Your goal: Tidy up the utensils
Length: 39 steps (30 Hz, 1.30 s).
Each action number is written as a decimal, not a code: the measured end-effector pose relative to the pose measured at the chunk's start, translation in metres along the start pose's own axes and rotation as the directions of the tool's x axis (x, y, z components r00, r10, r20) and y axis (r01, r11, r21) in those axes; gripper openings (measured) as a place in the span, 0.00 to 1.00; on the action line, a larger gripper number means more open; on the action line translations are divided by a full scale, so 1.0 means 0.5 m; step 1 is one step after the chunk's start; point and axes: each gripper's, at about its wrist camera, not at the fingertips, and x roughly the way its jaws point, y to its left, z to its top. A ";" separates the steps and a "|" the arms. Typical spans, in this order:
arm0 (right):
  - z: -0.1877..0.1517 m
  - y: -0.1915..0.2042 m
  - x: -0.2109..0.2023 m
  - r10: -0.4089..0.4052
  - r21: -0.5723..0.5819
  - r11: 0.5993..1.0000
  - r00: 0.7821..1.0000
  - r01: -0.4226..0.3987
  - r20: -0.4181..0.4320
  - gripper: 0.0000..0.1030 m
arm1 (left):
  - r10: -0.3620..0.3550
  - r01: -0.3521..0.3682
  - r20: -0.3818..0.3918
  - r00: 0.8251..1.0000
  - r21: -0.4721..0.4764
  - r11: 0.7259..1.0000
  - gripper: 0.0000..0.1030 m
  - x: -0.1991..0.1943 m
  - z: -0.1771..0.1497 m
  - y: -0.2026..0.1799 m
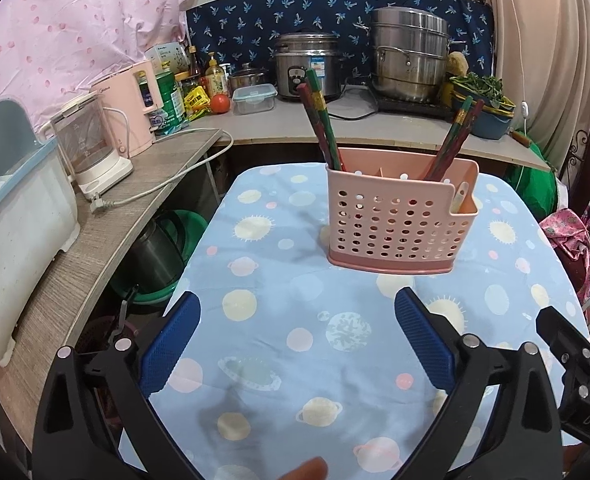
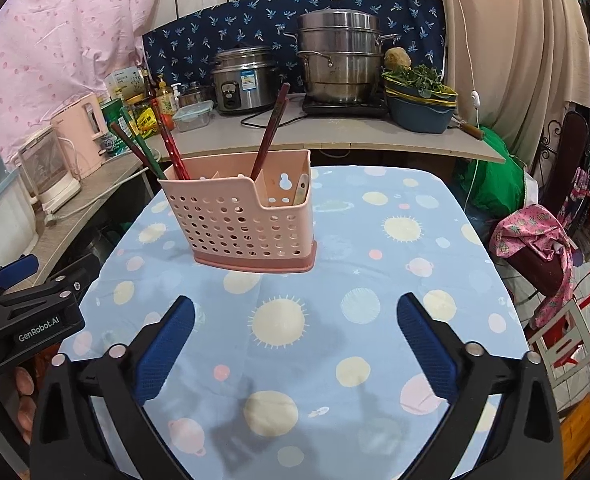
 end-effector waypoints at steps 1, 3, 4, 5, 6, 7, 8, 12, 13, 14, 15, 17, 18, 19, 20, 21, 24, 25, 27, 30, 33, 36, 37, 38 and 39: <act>-0.002 0.000 0.000 -0.003 -0.001 1.000 1.000 0.003 -0.001 0.94 | 0.004 -0.004 -0.002 1.000 0.001 1.000 0.91 0.001 -0.002 0.000; -0.004 0.000 0.001 -0.004 0.001 1.000 1.000 0.004 0.001 0.94 | 0.005 -0.005 -0.006 1.000 0.003 1.000 0.91 0.002 -0.004 -0.001; -0.005 -0.001 0.001 -0.004 0.003 1.000 1.000 0.004 0.001 0.94 | 0.006 -0.006 -0.008 1.000 0.004 1.000 0.91 0.002 -0.004 0.000; -0.006 0.000 0.001 -0.005 0.004 1.000 1.000 0.005 0.000 0.94 | 0.007 -0.007 -0.009 1.000 0.005 1.000 0.91 0.003 -0.005 -0.001; -0.006 0.000 0.002 -0.005 0.005 1.000 1.000 0.005 0.000 0.94 | 0.008 -0.008 -0.011 1.000 0.006 1.000 0.91 0.004 -0.007 -0.002; -0.006 0.000 0.003 -0.004 0.005 1.000 1.000 0.004 -0.002 0.94 | 0.008 -0.008 -0.013 1.000 0.006 1.000 0.91 0.005 -0.009 -0.003; -0.007 0.001 0.004 -0.004 0.004 1.000 1.000 0.004 -0.003 0.94 | 0.007 -0.007 -0.015 1.000 0.007 1.000 0.91 0.005 -0.010 -0.003; -0.008 0.002 0.007 0.000 0.003 1.000 1.000 0.000 -0.007 0.94 | 0.009 -0.009 -0.022 1.000 0.009 1.000 0.91 0.009 -0.014 -0.006; -0.008 0.003 0.008 0.000 0.002 1.000 1.000 0.000 -0.008 0.94 | 0.008 -0.008 -0.024 1.000 0.009 1.000 0.91 0.010 -0.015 -0.007; -0.009 0.003 0.009 0.000 0.001 1.000 1.000 0.000 -0.009 0.94 | 0.008 -0.007 -0.025 1.000 0.010 1.000 0.91 0.010 -0.015 -0.008; -0.009 0.004 0.009 0.001 0.000 1.000 1.000 -0.001 -0.009 0.94 | 0.008 -0.007 -0.027 1.000 0.011 1.000 0.91 0.011 -0.015 -0.008; -0.010 0.005 0.010 0.001 -0.001 1.000 1.000 -0.001 -0.009 0.94 | 0.008 -0.007 -0.030 1.000 0.013 1.000 0.91 0.013 -0.015 -0.011; -0.011 0.005 0.011 0.000 -0.002 1.000 1.000 0.000 -0.010 0.94 | 0.008 -0.008 -0.031 0.999 0.013 1.000 0.91 0.014 -0.016 -0.011; -0.011 0.005 0.011 0.001 -0.001 1.000 1.000 -0.001 -0.011 0.94 | 0.009 -0.008 -0.031 0.999 0.014 1.000 0.91 0.015 -0.016 -0.012; -0.012 0.006 0.013 0.002 -0.001 1.000 1.000 -0.002 -0.013 0.94 | 0.008 -0.008 -0.032 0.999 0.015 1.000 0.91 0.016 -0.016 -0.012; -0.012 0.006 0.013 0.002 -0.001 1.000 1.000 -0.002 -0.013 0.94 | 0.008 -0.008 -0.033 0.999 0.016 1.000 0.91 0.016 -0.017 -0.012; -0.013 0.006 0.016 0.002 -0.001 1.000 1.000 -0.002 -0.017 0.94 | 0.009 -0.008 -0.033 0.999 0.016 1.000 0.91 0.017 -0.017 -0.014; -0.013 0.007 0.018 0.003 -0.002 1.000 1.000 -0.003 -0.018 0.94 | 0.009 -0.008 -0.033 0.999 0.017 1.000 0.91 0.017 -0.017 -0.014; -0.014 0.007 0.020 0.003 -0.003 1.000 1.000 -0.003 -0.021 0.94 | 0.010 -0.009 -0.034 0.999 0.016 1.000 0.91 0.017 -0.018 -0.014; -0.016 0.007 0.024 0.005 -0.003 1.000 1.000 -0.006 -0.026 0.94 | 0.011 -0.010 -0.037 0.999 0.014 1.000 0.91 0.020 -0.016 -0.015; -0.017 0.006 0.025 0.005 -0.002 1.000 1.000 -0.005 -0.029 0.94 | 0.012 -0.011 -0.038 0.999 0.012 1.000 0.91 0.021 -0.017 -0.014; -0.017 0.005 0.025 0.005 -0.002 1.000 1.000 -0.005 -0.030 0.94 | 0.012 -0.012 -0.040 0.999 0.010 1.000 0.91 0.025 -0.017 -0.013; -0.017 0.005 0.025 0.004 -0.003 1.000 1.000 -0.005 -0.030 0.94 | 0.013 -0.013 -0.040 0.999 0.010 1.000 0.91 0.025 -0.017 -0.013; -0.017 0.006 0.025 0.003 -0.003 1.000 1.000 -0.004 -0.030 0.94 | 0.013 -0.013 -0.040 0.999 0.011 1.000 0.91 0.025 -0.017 -0.012; -0.017 0.006 0.025 0.004 -0.003 1.000 1.000 -0.004 -0.031 0.94 | 0.012 -0.012 -0.040 0.999 0.011 1.000 0.91 0.025 -0.017 -0.012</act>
